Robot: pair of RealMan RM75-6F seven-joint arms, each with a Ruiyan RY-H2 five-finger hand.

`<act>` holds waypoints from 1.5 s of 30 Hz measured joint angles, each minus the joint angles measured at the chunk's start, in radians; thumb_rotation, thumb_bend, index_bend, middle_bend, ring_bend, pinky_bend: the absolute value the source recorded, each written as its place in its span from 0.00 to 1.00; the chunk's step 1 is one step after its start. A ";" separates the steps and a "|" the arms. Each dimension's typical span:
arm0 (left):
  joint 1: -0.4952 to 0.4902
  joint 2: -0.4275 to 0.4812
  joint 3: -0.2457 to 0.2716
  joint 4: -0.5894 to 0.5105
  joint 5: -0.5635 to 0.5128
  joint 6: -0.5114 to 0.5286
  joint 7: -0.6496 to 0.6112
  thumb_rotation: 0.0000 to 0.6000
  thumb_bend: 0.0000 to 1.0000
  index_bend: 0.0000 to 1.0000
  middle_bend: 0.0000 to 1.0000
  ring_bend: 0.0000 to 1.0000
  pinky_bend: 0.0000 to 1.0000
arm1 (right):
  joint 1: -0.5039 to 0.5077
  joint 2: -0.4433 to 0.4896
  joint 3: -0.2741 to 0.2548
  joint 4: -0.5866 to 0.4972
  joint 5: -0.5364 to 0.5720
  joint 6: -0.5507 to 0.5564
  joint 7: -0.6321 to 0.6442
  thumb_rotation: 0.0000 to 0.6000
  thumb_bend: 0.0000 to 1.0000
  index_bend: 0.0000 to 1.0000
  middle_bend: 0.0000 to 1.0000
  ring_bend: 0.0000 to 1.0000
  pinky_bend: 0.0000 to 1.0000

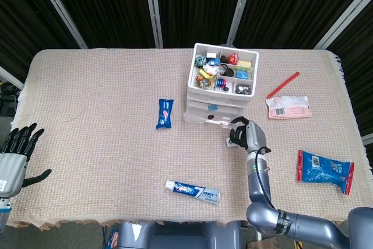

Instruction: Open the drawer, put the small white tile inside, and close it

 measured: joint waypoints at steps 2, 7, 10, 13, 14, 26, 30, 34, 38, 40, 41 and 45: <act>0.000 -0.001 0.000 0.000 0.001 0.001 0.002 1.00 0.15 0.08 0.00 0.00 0.00 | -0.011 0.004 -0.009 -0.017 -0.015 0.000 0.002 1.00 0.46 0.43 0.78 0.77 0.62; 0.001 -0.004 -0.001 0.001 0.002 0.005 0.006 1.00 0.15 0.08 0.00 0.00 0.00 | -0.029 0.012 -0.018 -0.058 -0.051 0.003 0.008 1.00 0.45 0.37 0.78 0.77 0.62; 0.002 -0.006 -0.002 0.002 0.001 0.006 0.008 1.00 0.15 0.08 0.00 0.00 0.00 | -0.035 0.017 -0.017 -0.076 -0.063 0.003 0.006 1.00 0.40 0.27 0.78 0.77 0.62; 0.002 -0.006 -0.002 0.002 -0.001 0.005 0.009 1.00 0.15 0.08 0.00 0.00 0.00 | -0.038 0.023 -0.017 -0.085 -0.063 -0.002 -0.001 1.00 0.34 0.20 0.78 0.77 0.62; 0.002 -0.006 -0.003 0.002 -0.001 0.005 0.009 1.00 0.15 0.08 0.00 0.00 0.00 | -0.039 0.025 -0.017 -0.089 -0.062 -0.003 -0.002 1.00 0.33 0.18 0.78 0.77 0.62; 0.002 -0.006 -0.003 0.003 0.000 0.007 0.011 1.00 0.15 0.08 0.00 0.00 0.00 | -0.095 0.070 -0.036 -0.199 -0.104 0.020 0.020 1.00 0.18 0.15 0.78 0.78 0.62; 0.003 -0.007 -0.003 0.002 0.000 0.008 0.012 1.00 0.15 0.08 0.00 0.00 0.00 | -0.123 0.084 -0.077 -0.229 -0.167 0.065 0.012 1.00 0.17 0.20 0.81 0.80 0.62; 0.004 -0.007 -0.004 0.001 -0.002 0.009 0.015 1.00 0.15 0.08 0.00 0.00 0.00 | -0.142 0.086 -0.137 -0.223 -0.227 0.110 -0.038 1.00 0.17 0.23 0.81 0.81 0.62; 0.004 -0.008 -0.005 0.001 -0.004 0.007 0.018 1.00 0.15 0.08 0.00 0.00 0.00 | -0.158 0.077 -0.197 -0.203 -0.289 0.130 -0.072 1.00 0.17 0.23 0.81 0.81 0.62; 0.003 -0.008 -0.005 0.000 -0.005 0.006 0.020 1.00 0.15 0.08 0.00 0.00 0.00 | -0.168 0.067 -0.229 -0.188 -0.329 0.140 -0.082 1.00 0.17 0.23 0.81 0.81 0.62; 0.003 -0.008 -0.005 0.000 -0.005 0.006 0.020 1.00 0.15 0.08 0.00 0.00 0.00 | -0.173 0.061 -0.244 -0.180 -0.347 0.143 -0.085 1.00 0.17 0.23 0.81 0.81 0.62; 0.004 -0.009 -0.006 0.000 -0.007 0.007 0.021 1.00 0.15 0.08 0.00 0.00 0.00 | -0.196 0.026 -0.291 -0.141 -0.389 0.147 -0.100 1.00 0.17 0.23 0.81 0.81 0.62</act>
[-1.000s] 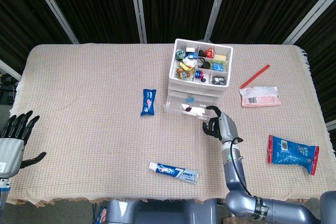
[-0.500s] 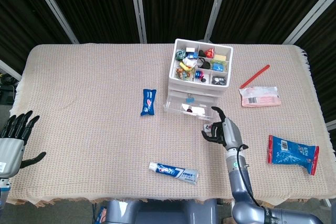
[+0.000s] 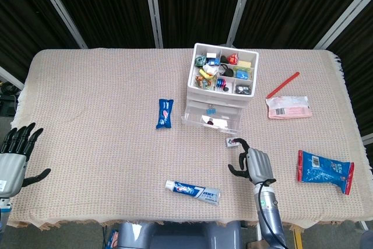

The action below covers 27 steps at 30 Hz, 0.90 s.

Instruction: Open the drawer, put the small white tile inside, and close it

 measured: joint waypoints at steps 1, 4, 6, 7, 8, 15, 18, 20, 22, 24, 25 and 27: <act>0.000 0.000 0.000 0.000 0.000 0.001 0.000 1.00 0.15 0.08 0.00 0.00 0.00 | -0.004 -0.009 -0.004 0.012 -0.001 -0.002 -0.005 1.00 0.17 0.23 0.81 0.81 0.62; 0.001 0.000 0.000 0.000 -0.001 0.001 -0.002 1.00 0.15 0.08 0.00 0.00 0.00 | -0.010 -0.026 -0.009 0.039 0.005 -0.014 -0.015 1.00 0.17 0.24 0.81 0.81 0.62; 0.000 0.001 0.000 0.000 -0.001 -0.001 -0.002 1.00 0.15 0.08 0.00 0.00 0.00 | -0.012 -0.034 -0.008 0.054 0.014 -0.022 -0.019 1.00 0.19 0.24 0.81 0.81 0.62; 0.000 0.001 0.000 -0.001 -0.001 -0.002 -0.003 1.00 0.15 0.08 0.00 0.00 0.00 | -0.014 -0.039 -0.005 0.063 0.022 -0.028 -0.021 1.00 0.21 0.25 0.81 0.81 0.62; -0.001 0.001 0.000 -0.001 -0.001 -0.003 -0.003 1.00 0.15 0.08 0.00 0.00 0.00 | -0.014 -0.043 -0.003 0.071 0.026 -0.032 -0.022 1.00 0.22 0.25 0.81 0.81 0.62; -0.001 0.002 0.000 -0.002 -0.004 -0.004 -0.004 1.00 0.15 0.08 0.00 0.00 0.00 | -0.010 -0.067 0.015 0.131 0.056 -0.077 -0.039 1.00 0.34 0.17 0.81 0.81 0.62; -0.001 0.002 0.000 -0.003 -0.005 -0.008 -0.004 1.00 0.15 0.08 0.00 0.00 0.00 | -0.007 -0.071 0.018 0.145 0.067 -0.094 -0.052 1.00 0.34 0.16 0.81 0.81 0.62; -0.002 0.002 0.000 -0.005 -0.007 -0.010 -0.004 1.00 0.15 0.08 0.00 0.00 0.00 | -0.004 -0.073 0.019 0.153 0.076 -0.106 -0.061 1.00 0.35 0.15 0.81 0.81 0.62; -0.002 0.003 0.000 -0.006 -0.008 -0.011 -0.002 1.00 0.15 0.08 0.00 0.00 0.00 | -0.003 -0.075 0.024 0.160 0.095 -0.121 -0.072 1.00 0.35 0.15 0.81 0.81 0.62; -0.002 0.003 0.000 -0.006 -0.009 -0.011 -0.002 1.00 0.15 0.08 0.00 0.00 0.00 | -0.002 -0.077 0.029 0.165 0.110 -0.134 -0.084 1.00 0.35 0.14 0.81 0.81 0.62; -0.002 0.003 0.000 -0.007 -0.009 -0.012 -0.002 1.00 0.15 0.08 0.00 0.00 0.00 | -0.001 -0.079 0.032 0.169 0.116 -0.140 -0.090 1.00 0.35 0.14 0.81 0.81 0.62; -0.002 0.003 0.000 -0.008 -0.010 -0.013 -0.001 1.00 0.15 0.08 0.00 0.00 0.00 | -0.001 -0.083 0.036 0.173 0.122 -0.146 -0.097 1.00 0.35 0.11 0.81 0.81 0.62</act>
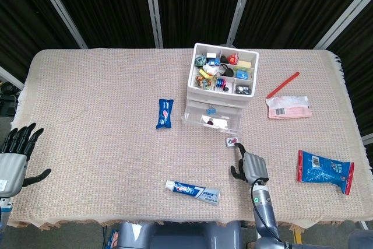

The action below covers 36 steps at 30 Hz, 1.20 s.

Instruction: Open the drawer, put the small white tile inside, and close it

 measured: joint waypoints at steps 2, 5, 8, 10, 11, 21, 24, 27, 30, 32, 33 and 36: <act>0.000 0.000 0.000 0.000 0.000 0.000 0.000 1.00 0.15 0.08 0.00 0.00 0.00 | 0.000 -0.004 0.007 0.004 0.005 -0.005 -0.005 1.00 0.35 0.09 0.81 0.81 0.62; 0.000 0.000 0.000 -0.001 -0.001 0.001 0.000 1.00 0.15 0.08 0.00 0.00 0.00 | 0.001 -0.010 0.018 0.006 0.007 -0.010 -0.007 1.00 0.35 0.06 0.81 0.81 0.62; 0.000 0.000 -0.001 -0.001 -0.002 0.000 0.000 1.00 0.15 0.08 0.00 0.00 0.00 | 0.000 -0.015 0.020 0.009 -0.001 -0.010 -0.008 1.00 0.35 0.05 0.81 0.81 0.62; 0.000 0.000 -0.001 -0.002 -0.003 -0.001 0.000 1.00 0.15 0.08 0.00 0.00 0.00 | -0.001 -0.019 0.021 0.011 -0.006 -0.010 -0.010 1.00 0.35 0.05 0.81 0.81 0.62; 0.000 0.000 -0.001 -0.003 -0.003 -0.002 0.000 1.00 0.15 0.08 0.00 0.00 0.00 | -0.002 -0.021 0.021 0.012 -0.006 -0.011 -0.012 1.00 0.36 0.05 0.81 0.81 0.62; 0.000 0.000 -0.001 -0.005 -0.005 -0.003 0.000 1.00 0.15 0.08 0.00 0.00 0.00 | 0.014 -0.040 0.059 0.040 0.035 -0.041 -0.040 1.00 0.36 0.05 0.81 0.81 0.62; 0.000 0.000 -0.001 -0.004 -0.005 -0.003 0.000 1.00 0.15 0.08 0.00 0.00 0.00 | 0.020 -0.048 0.066 0.046 0.033 -0.041 -0.047 1.00 0.36 0.05 0.81 0.81 0.62; 0.000 0.000 -0.001 -0.004 -0.005 -0.003 0.000 1.00 0.15 0.08 0.00 0.00 0.00 | 0.025 -0.056 0.073 0.051 0.032 -0.040 -0.054 1.00 0.36 0.05 0.81 0.81 0.62; 0.000 0.001 0.000 -0.006 -0.005 -0.005 -0.001 1.00 0.15 0.08 0.00 0.00 0.00 | 0.028 -0.062 0.079 0.057 0.036 -0.041 -0.060 1.00 0.36 0.08 0.81 0.81 0.62; 0.000 0.002 0.000 -0.007 -0.005 -0.006 -0.002 1.00 0.15 0.08 0.00 0.00 0.00 | 0.032 -0.065 0.085 0.064 0.046 -0.042 -0.067 1.00 0.36 0.11 0.82 0.82 0.62; 0.000 0.002 0.000 -0.008 -0.005 -0.006 -0.003 1.00 0.15 0.08 0.00 0.00 0.00 | 0.034 -0.068 0.091 0.069 0.051 -0.043 -0.071 1.00 0.36 0.12 0.82 0.82 0.62; 0.000 0.003 0.001 -0.009 -0.006 -0.008 -0.003 1.00 0.15 0.08 0.00 0.00 0.00 | 0.039 -0.073 0.099 0.080 0.059 -0.043 -0.082 1.00 0.36 0.13 0.82 0.82 0.62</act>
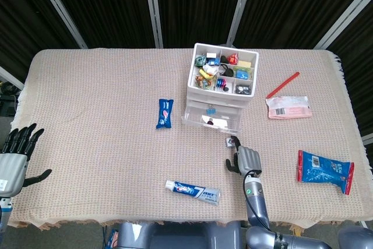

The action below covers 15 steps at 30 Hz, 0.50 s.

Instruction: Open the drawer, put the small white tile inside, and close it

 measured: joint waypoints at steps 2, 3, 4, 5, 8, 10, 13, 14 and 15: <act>0.000 0.001 0.001 -0.002 0.000 -0.002 0.000 1.00 0.15 0.08 0.00 0.00 0.00 | 0.004 -0.003 0.005 0.007 0.003 0.001 -0.007 1.00 0.36 0.14 0.82 0.82 0.62; 0.000 0.001 0.001 -0.003 0.000 -0.002 0.000 1.00 0.15 0.08 0.00 0.00 0.00 | 0.005 -0.004 0.006 0.009 0.005 0.001 -0.010 1.00 0.36 0.14 0.82 0.82 0.62; 0.000 0.001 0.000 -0.003 0.000 -0.001 0.000 1.00 0.15 0.08 0.00 0.00 0.00 | 0.007 -0.006 0.009 0.013 0.008 0.001 -0.013 1.00 0.36 0.15 0.82 0.82 0.62; 0.000 0.002 0.000 -0.003 0.000 -0.001 0.000 1.00 0.15 0.08 0.00 0.00 0.00 | 0.009 -0.007 0.012 0.015 0.011 0.001 -0.016 1.00 0.36 0.15 0.82 0.82 0.62; 0.000 0.002 0.000 -0.004 -0.002 -0.002 0.000 1.00 0.15 0.08 0.00 0.00 0.00 | 0.013 -0.011 0.016 0.022 0.017 0.000 -0.026 1.00 0.36 0.18 0.82 0.82 0.62; -0.001 0.002 -0.001 -0.004 -0.002 -0.002 0.000 1.00 0.15 0.08 0.00 0.00 0.00 | 0.014 -0.014 0.017 0.025 0.021 0.001 -0.031 1.00 0.36 0.19 0.82 0.82 0.62; -0.001 0.002 -0.001 -0.005 -0.003 -0.003 0.000 1.00 0.15 0.08 0.00 0.00 0.00 | 0.015 -0.017 0.017 0.030 0.024 0.002 -0.037 1.00 0.36 0.22 0.82 0.82 0.62; -0.001 0.002 -0.001 -0.005 -0.003 -0.003 0.000 1.00 0.15 0.08 0.00 0.00 0.00 | 0.016 -0.019 0.017 0.032 0.026 0.002 -0.039 1.00 0.36 0.23 0.82 0.82 0.62; 0.000 0.002 -0.001 -0.005 -0.003 -0.003 0.000 1.00 0.15 0.08 0.00 0.00 0.00 | 0.016 -0.020 0.018 0.034 0.028 0.003 -0.041 1.00 0.36 0.25 0.83 0.83 0.62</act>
